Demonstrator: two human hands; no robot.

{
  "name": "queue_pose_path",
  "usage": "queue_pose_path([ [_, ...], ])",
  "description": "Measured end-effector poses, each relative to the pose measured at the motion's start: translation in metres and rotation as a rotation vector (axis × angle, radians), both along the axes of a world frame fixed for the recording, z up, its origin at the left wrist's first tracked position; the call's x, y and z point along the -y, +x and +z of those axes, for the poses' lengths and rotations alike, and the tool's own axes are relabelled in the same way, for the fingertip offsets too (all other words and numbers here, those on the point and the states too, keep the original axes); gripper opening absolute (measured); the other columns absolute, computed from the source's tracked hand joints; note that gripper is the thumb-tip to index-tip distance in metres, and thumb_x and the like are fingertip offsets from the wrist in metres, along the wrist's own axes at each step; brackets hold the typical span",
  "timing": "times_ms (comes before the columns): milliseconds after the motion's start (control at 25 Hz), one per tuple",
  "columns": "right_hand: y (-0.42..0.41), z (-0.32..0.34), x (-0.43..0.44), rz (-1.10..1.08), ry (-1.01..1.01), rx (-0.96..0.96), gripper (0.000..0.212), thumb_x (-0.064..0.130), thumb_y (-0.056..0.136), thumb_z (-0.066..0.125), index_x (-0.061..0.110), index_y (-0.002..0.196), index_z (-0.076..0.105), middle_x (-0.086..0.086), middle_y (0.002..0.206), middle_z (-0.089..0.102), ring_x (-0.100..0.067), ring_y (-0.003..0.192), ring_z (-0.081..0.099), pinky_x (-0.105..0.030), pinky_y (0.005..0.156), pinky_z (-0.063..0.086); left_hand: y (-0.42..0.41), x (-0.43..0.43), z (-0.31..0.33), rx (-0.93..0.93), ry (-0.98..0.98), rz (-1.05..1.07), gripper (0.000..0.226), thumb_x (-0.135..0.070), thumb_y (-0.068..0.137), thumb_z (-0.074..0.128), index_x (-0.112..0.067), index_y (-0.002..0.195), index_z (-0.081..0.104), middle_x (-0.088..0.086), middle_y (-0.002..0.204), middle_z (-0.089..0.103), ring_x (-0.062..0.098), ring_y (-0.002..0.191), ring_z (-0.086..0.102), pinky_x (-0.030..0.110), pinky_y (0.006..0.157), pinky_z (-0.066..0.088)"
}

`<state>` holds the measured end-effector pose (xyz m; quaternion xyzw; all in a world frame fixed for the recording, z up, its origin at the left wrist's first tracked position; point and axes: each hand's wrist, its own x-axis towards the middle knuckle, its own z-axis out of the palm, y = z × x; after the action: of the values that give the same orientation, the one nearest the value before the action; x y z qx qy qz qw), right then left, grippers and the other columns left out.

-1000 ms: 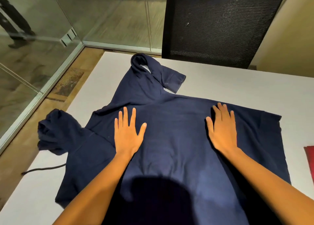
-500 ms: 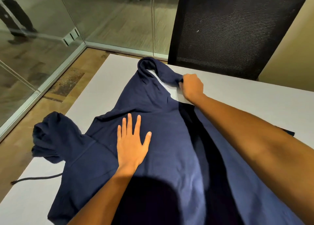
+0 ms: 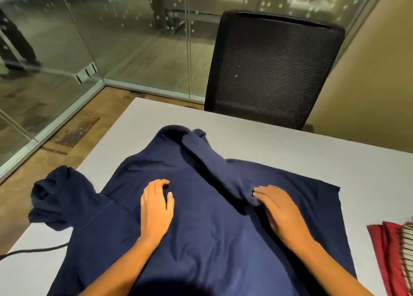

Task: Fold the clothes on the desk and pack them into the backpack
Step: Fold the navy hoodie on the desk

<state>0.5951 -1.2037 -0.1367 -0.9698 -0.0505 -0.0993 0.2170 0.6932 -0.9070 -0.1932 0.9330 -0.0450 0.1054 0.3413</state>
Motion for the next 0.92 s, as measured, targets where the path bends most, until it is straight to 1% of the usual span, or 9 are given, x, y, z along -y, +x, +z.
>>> queue_pose_path([
  [40,-0.015,-0.014,0.009,0.085,-0.108,-0.046,0.04,0.039,0.104,0.038,0.015,0.114,0.069,0.002,0.125,0.062,-0.018,0.112,0.06,-0.017,0.107,0.029,-0.002,0.001,0.005,0.009,-0.037,0.031,0.025,-0.01,0.091,0.058,-0.016,0.114,0.054,-0.005,0.114,0.056,0.016,0.107,0.05,0.03,0.095,0.035],
  [120,-0.028,-0.03,0.017,0.124,-0.132,-0.174,0.047,0.05,0.102,0.037,0.018,0.119,0.066,0.006,0.129,0.057,-0.018,0.117,0.057,-0.022,0.11,0.027,-0.001,0.004,0.012,0.009,-0.092,0.072,0.025,-0.008,0.09,0.059,-0.018,0.112,0.054,-0.008,0.111,0.056,0.012,0.103,0.049,0.029,0.095,0.032],
  [280,-0.007,-0.029,0.003,-0.239,0.026,-0.201,0.058,0.056,0.099,0.032,0.016,0.136,0.052,0.001,0.14,0.049,-0.019,0.126,0.045,-0.029,0.107,0.037,0.02,0.011,0.029,0.026,-0.068,0.052,0.033,-0.004,0.09,0.057,-0.019,0.119,0.054,-0.006,0.12,0.056,0.015,0.113,0.047,0.031,0.098,0.032],
  [400,0.023,-0.029,-0.002,-0.383,-0.093,-0.323,0.058,0.041,0.099,0.047,0.011,0.147,0.035,-0.006,0.14,0.046,-0.026,0.126,0.042,-0.033,0.102,0.037,0.048,0.017,0.038,0.04,0.095,-0.053,0.046,-0.002,0.087,0.059,-0.02,0.129,0.052,-0.002,0.132,0.052,0.02,0.122,0.044,0.036,0.101,0.033],
  [520,0.038,-0.018,-0.001,-0.404,-0.084,-0.403,0.028,0.031,0.097,0.055,0.019,0.122,0.054,-0.002,0.117,0.058,-0.023,0.112,0.052,-0.024,0.086,0.04,0.077,0.022,0.031,0.129,0.441,-0.267,0.059,0.002,0.079,0.067,-0.021,0.131,0.054,0.002,0.138,0.05,0.027,0.128,0.045,0.042,0.1,0.039],
  [600,0.035,-0.002,0.001,-0.405,0.178,-0.328,0.005,0.02,0.093,0.062,0.018,0.096,0.059,0.001,0.096,0.059,-0.02,0.095,0.058,-0.011,0.071,0.039,0.089,0.025,0.026,0.145,0.547,-0.313,0.055,-0.001,0.075,0.073,-0.022,0.124,0.059,0.003,0.136,0.053,0.03,0.128,0.045,0.045,0.099,0.039],
  [680,0.024,0.014,0.007,-0.413,0.359,-0.18,0.006,0.016,0.092,0.062,0.018,0.088,0.059,0.006,0.085,0.06,-0.011,0.081,0.057,-0.009,0.066,0.039,0.09,0.027,0.028,0.167,0.509,-0.295,0.034,-0.009,0.076,0.076,-0.021,0.106,0.065,0.001,0.122,0.061,0.029,0.126,0.048,0.044,0.102,0.035],
  [800,0.004,0.031,0.018,-0.505,0.428,-0.003,0.004,0.017,0.095,0.059,0.019,0.096,0.062,0.01,0.084,0.064,0.0,0.075,0.057,-0.002,0.067,0.038,0.065,0.024,0.041,0.254,0.298,-0.313,0.015,-0.011,0.083,0.071,-0.017,0.094,0.064,-0.002,0.097,0.063,0.021,0.106,0.059,0.034,0.109,0.025],
  [920,-0.014,0.036,0.036,-0.699,0.526,0.077,0.01,0.017,0.096,0.058,0.015,0.105,0.063,0.004,0.092,0.062,-0.006,0.08,0.055,-0.003,0.068,0.036,0.01,0.019,0.059,0.283,0.144,-0.492,0.003,-0.018,0.09,0.06,-0.018,0.092,0.062,-0.009,0.087,0.059,0.012,0.081,0.053,0.024,0.094,0.035],
])
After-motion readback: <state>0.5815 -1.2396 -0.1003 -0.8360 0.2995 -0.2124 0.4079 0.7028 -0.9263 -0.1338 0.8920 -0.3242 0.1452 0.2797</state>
